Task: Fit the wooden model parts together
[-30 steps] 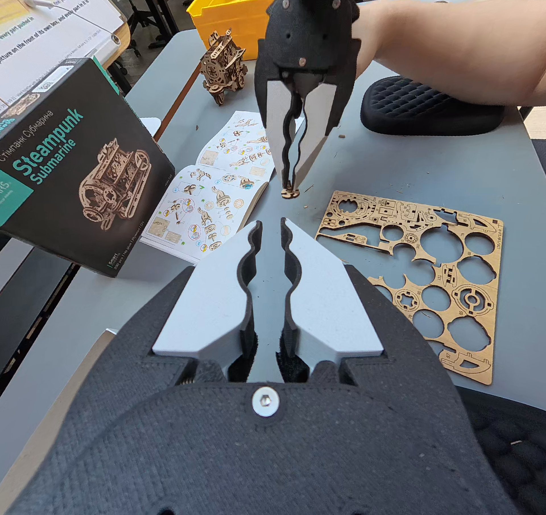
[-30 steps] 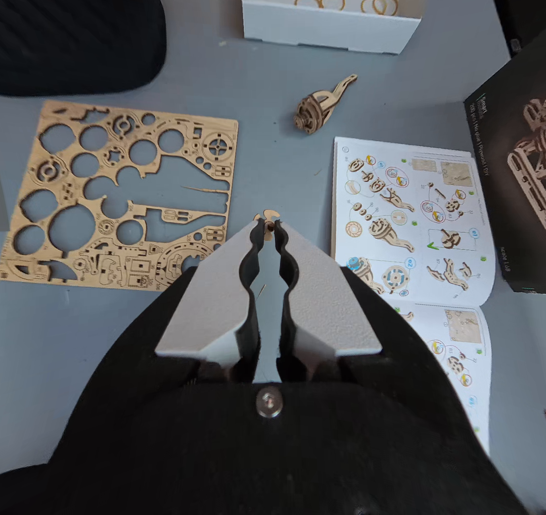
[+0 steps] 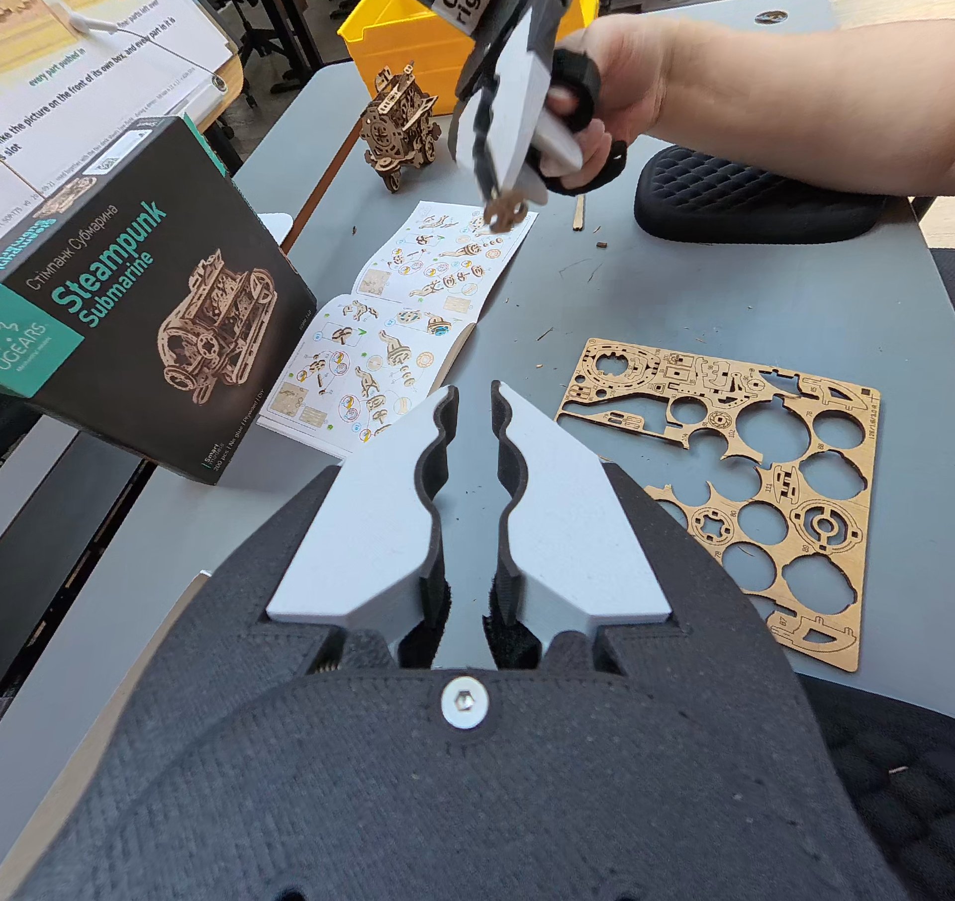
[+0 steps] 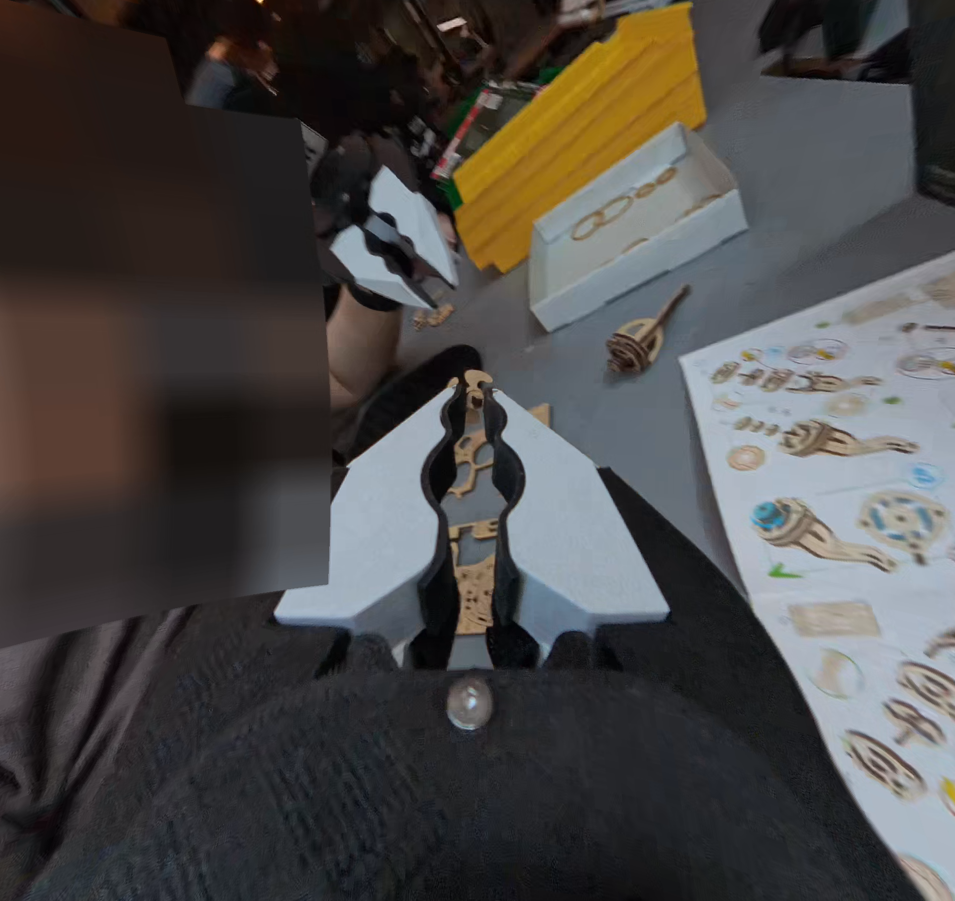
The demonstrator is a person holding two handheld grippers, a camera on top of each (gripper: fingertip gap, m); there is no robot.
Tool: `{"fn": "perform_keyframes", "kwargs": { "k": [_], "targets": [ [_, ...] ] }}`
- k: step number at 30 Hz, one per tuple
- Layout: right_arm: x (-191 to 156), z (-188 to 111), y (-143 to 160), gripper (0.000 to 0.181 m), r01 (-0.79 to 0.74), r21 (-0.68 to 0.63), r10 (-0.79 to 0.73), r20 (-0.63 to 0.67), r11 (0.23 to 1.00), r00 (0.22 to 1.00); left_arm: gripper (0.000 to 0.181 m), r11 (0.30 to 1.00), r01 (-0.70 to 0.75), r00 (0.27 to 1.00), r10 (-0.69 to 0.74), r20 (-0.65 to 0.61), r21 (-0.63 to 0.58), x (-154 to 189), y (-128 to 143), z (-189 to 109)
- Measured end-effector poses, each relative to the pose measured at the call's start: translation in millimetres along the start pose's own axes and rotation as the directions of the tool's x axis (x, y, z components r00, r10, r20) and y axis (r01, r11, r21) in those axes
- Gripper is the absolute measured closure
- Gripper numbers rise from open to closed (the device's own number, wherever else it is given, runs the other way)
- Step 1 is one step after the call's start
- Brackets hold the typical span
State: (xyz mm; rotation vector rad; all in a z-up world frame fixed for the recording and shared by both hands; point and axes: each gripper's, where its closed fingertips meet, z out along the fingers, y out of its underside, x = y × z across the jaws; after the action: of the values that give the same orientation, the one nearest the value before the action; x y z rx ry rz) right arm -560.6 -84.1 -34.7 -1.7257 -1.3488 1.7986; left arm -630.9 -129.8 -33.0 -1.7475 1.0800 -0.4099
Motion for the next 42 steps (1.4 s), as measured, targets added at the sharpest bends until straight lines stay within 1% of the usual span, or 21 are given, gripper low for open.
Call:
{"fn": "perform_keyframes", "kwargs": {
  "k": [1,2,3,4,7,10,13,17,19,21,23,24,26,28,30,32,35,38,42],
  "targets": [
    [25,2,15,0.176,0.090,-0.119,-0.111,-0.184,0.989,0.977,0.170,1.000,0.000,1.000,0.000,0.001,0.000,0,0,0],
    [42,2,26,0.176,0.158,-0.238,-0.229,-0.305,0.958,0.924,0.170,1.000,0.001,1.000,-0.001,0.001,-0.001,-1,0,0],
    [50,3,35,0.176,0.200,-0.341,-0.324,-0.361,0.919,0.875,0.170,1.000,0.001,1.000,-0.001,0.001,-0.002,-1,1,0],
    [56,6,44,0.176,0.218,-0.428,-0.396,-0.386,0.877,0.833,0.170,1.000,0.002,1.000,-0.002,0.000,-0.004,-1,2,0],
    [71,11,65,0.175,0.201,-0.601,-0.513,-0.408,0.773,0.755,0.170,1.000,0.006,1.000,-0.006,-0.003,-0.012,-1,4,2],
    [78,14,82,0.175,0.176,-0.699,-0.576,-0.390,0.693,0.719,0.170,1.000,0.002,1.000,-0.002,-0.006,-0.019,0,5,4],
    [79,15,87,0.175,0.164,-0.732,-0.600,-0.384,0.661,0.702,0.170,1.000,0.000,1.000,0.000,-0.006,-0.021,0,6,4],
    [81,13,91,0.175,0.142,-0.750,-0.603,-0.387,0.646,0.697,0.170,1.000,0.004,1.000,-0.004,-0.006,-0.021,0,6,4],
    [79,13,90,0.170,0.149,-0.743,-0.598,-0.383,0.652,0.704,0.170,1.000,0.001,1.000,-0.002,-0.006,-0.022,0,6,4],
    [73,10,83,0.162,0.160,-0.730,-0.593,-0.384,0.664,0.708,0.170,1.000,0.000,1.000,0.000,-0.006,-0.023,0,6,4],
    [65,6,73,0.163,0.210,-0.729,-0.622,-0.355,0.652,0.698,0.170,1.000,0.001,1.000,-0.001,-0.006,-0.020,0,5,3],
    [60,6,69,0.166,0.246,-0.734,-0.641,-0.319,0.633,0.698,0.170,1.000,0.002,1.000,-0.002,-0.006,-0.018,0,5,3],
    [56,7,68,0.168,0.298,-0.765,-0.684,-0.243,0.571,0.687,0.170,1.000,0.002,1.000,-0.002,-0.006,-0.017,0,5,3],
    [60,8,71,0.170,0.310,-0.807,-0.715,-0.186,0.502,0.674,0.170,1.000,0.000,1.000,0.000,-0.007,-0.020,1,5,4],
    [66,11,73,0.171,0.313,-0.836,-0.733,-0.147,0.451,0.665,0.170,1.000,-0.003,1.000,0.002,-0.011,-0.025,2,6,5],
    [69,14,76,0.172,0.296,-0.853,-0.720,-0.127,0.430,0.682,0.170,1.000,-0.005,1.000,0.005,-0.013,-0.030,3,7,6],
    [75,13,79,0.172,0.271,-0.879,-0.727,-0.115,0.392,0.677,0.170,0.999,-0.002,1.000,0.002,-0.014,-0.032,2,8,6],
    [76,12,85,0.171,0.258,-0.895,-0.717,-0.092,0.363,0.691,0.170,1.000,0.004,1.000,-0.004,-0.014,-0.029,1,8,6],
    [78,12,88,0.176,0.238,-0.899,-0.700,-0.100,0.368,0.707,0.170,1.000,0.006,1.000,-0.006,-0.012,-0.030,0,9,6]
  ]
}}
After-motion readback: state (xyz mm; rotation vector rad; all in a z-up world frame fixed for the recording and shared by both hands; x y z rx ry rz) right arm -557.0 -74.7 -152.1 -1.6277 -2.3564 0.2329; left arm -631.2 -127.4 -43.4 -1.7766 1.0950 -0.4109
